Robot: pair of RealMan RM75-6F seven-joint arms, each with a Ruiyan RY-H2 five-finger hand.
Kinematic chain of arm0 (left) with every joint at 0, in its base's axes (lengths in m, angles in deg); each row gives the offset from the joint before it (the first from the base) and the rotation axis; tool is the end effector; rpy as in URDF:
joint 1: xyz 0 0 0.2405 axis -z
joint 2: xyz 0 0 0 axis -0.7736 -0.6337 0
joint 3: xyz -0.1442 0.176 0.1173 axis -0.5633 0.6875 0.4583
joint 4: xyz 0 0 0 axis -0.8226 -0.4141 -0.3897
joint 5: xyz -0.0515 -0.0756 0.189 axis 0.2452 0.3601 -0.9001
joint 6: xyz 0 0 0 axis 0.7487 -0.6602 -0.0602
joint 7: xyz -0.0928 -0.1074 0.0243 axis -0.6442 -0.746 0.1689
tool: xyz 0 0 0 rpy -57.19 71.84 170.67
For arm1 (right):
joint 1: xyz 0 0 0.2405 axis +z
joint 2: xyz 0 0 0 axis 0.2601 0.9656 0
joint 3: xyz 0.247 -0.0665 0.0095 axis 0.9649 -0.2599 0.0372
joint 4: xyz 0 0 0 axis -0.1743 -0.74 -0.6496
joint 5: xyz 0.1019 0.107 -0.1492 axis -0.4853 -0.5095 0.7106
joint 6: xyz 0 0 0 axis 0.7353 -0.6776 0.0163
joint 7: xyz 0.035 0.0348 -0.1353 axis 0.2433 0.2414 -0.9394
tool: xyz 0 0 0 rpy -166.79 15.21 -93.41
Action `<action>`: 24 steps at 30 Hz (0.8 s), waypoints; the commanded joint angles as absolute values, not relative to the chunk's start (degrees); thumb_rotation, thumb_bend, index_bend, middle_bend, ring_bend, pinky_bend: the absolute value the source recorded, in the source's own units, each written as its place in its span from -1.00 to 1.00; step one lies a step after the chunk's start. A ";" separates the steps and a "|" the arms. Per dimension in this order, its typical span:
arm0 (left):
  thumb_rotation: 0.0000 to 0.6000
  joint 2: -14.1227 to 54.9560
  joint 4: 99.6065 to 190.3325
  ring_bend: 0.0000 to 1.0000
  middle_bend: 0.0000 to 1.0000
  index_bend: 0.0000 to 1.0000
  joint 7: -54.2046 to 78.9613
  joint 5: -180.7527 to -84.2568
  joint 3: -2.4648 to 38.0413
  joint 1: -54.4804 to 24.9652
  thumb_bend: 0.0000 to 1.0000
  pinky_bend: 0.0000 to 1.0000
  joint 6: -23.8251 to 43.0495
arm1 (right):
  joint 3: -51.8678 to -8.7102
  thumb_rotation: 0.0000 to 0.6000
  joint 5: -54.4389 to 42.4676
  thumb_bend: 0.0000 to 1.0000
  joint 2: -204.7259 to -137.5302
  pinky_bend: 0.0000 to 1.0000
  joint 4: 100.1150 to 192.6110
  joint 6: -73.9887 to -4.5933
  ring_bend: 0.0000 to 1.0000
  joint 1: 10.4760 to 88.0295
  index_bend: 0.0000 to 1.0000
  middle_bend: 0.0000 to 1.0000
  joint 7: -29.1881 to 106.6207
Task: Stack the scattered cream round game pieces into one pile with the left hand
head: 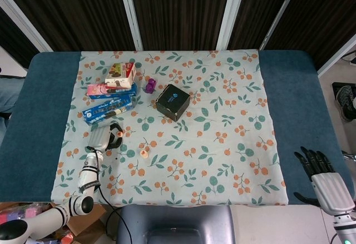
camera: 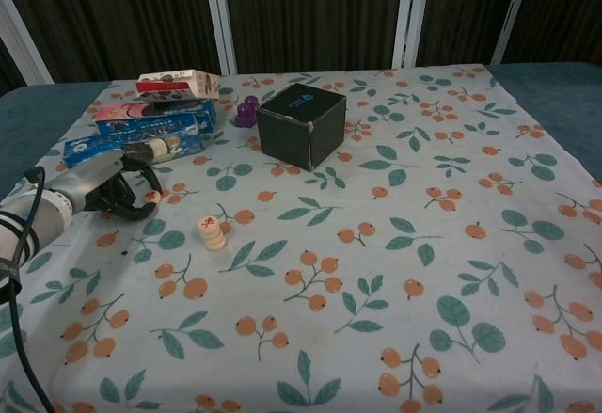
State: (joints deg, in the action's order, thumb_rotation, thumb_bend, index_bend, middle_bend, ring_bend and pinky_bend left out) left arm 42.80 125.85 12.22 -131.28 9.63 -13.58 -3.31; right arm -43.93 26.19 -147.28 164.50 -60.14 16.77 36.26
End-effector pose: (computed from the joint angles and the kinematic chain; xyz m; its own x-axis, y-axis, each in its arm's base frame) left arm -0.2405 0.3722 -0.0533 0.1437 0.2578 0.9554 0.9866 0.0375 -0.1586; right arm -0.3145 -0.1389 0.1613 0.4921 -0.1323 0.8604 -0.8699 -0.1116 0.4804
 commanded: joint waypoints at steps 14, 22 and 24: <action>1.00 36.04 140.76 1.00 1.00 0.01 10.40 -136.15 9.57 -16.22 -0.19 1.00 3.40 | -44.08 1.00 26.53 -0.65 -147.34 -1.00 164.54 -59.90 -1.00 16.90 -1.00 -1.00 35.88; 1.00 27.18 160.51 1.00 1.00 0.00 10.82 -140.89 13.98 -20.41 -0.19 1.00 6.96 | -44.37 1.00 27.30 -0.65 -147.50 -1.00 164.44 -59.94 -1.00 16.98 -1.00 -1.00 35.66; 1.00 25.94 163.25 1.00 1.00 0.00 10.82 -141.32 15.07 -20.94 -0.20 1.00 6.73 | -44.44 1.00 27.47 -0.65 -147.53 -1.00 164.29 -60.01 -1.00 16.98 -1.00 -1.00 35.78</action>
